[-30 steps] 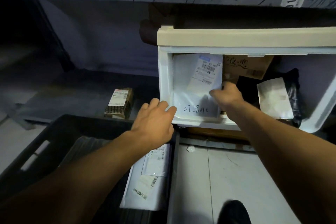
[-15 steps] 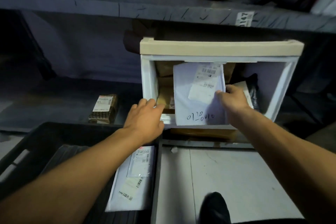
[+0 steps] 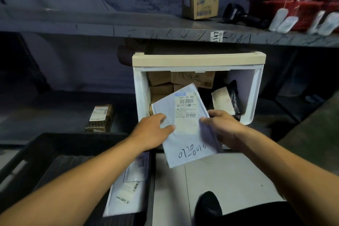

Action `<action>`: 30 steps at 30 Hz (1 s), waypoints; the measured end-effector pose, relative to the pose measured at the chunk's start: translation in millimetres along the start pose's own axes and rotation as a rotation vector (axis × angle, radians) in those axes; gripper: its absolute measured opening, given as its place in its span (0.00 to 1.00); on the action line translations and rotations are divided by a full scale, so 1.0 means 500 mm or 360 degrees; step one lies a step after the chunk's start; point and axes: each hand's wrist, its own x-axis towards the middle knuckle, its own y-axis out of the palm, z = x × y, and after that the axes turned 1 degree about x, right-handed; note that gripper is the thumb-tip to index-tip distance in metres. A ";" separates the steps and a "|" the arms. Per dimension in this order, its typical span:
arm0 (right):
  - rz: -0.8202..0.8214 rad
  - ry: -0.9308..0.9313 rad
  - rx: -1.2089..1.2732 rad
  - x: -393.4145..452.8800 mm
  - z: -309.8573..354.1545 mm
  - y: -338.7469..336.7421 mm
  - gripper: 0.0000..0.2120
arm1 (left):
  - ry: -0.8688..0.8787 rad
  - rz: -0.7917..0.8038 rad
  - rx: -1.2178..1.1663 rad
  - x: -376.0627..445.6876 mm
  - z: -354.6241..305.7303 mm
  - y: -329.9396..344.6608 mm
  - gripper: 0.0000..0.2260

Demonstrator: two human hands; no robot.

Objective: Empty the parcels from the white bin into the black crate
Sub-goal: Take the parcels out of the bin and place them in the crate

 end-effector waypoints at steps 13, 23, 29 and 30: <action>0.0235 -0.0553 -0.0447 -0.025 0.015 0.195 0.07 | -0.0561 -0.0439 -0.1333 0.003 -0.005 0.000 0.10; -0.0166 -0.0197 -0.0163 0.017 0.033 0.125 0.17 | -0.0446 -0.0291 -0.1543 -0.011 0.020 -0.065 0.07; -0.0104 -0.0221 -0.0003 0.005 0.051 0.119 0.02 | -0.0466 -0.0588 -0.1308 -0.013 0.040 -0.085 0.05; -0.0156 -0.0236 0.0026 0.005 0.052 0.120 0.02 | -0.0486 -0.0698 -0.1158 -0.012 0.045 -0.084 0.07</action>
